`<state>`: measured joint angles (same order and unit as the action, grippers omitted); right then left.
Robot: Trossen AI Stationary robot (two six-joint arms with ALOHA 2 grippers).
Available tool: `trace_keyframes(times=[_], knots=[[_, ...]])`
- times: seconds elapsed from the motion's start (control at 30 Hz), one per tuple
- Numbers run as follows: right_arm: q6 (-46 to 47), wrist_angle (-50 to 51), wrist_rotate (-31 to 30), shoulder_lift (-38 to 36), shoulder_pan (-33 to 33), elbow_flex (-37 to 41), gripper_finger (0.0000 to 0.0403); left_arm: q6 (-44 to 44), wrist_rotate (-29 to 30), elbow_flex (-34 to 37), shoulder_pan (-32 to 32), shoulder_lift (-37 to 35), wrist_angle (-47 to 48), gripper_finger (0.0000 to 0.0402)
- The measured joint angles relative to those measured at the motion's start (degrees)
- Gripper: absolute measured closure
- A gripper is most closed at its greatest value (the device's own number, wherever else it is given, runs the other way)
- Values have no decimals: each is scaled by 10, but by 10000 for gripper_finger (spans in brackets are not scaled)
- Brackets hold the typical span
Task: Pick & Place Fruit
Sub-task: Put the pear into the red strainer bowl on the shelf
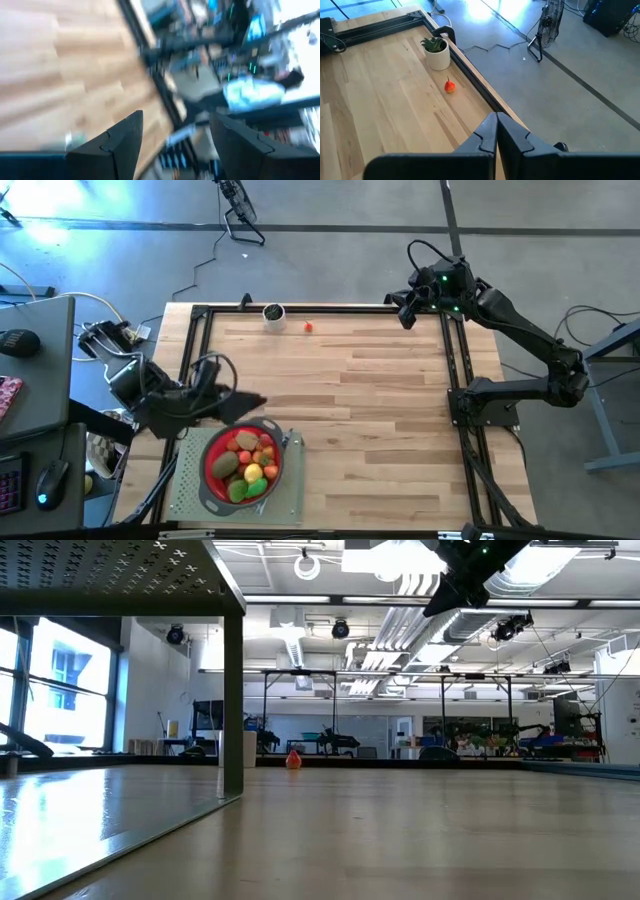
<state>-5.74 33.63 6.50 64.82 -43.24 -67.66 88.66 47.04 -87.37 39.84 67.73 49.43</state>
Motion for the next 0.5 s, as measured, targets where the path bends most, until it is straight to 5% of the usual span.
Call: trace_keyframes(times=[0.27, 0.5], knots=[[-1, 0, -5, 0, 0, 0, 400, -157, 39, -1, -84, 4, -1, 178], [-1, 0, -5, 0, 0, 0, 400, -243, -19, 0, -210, 54, -1, 178]])
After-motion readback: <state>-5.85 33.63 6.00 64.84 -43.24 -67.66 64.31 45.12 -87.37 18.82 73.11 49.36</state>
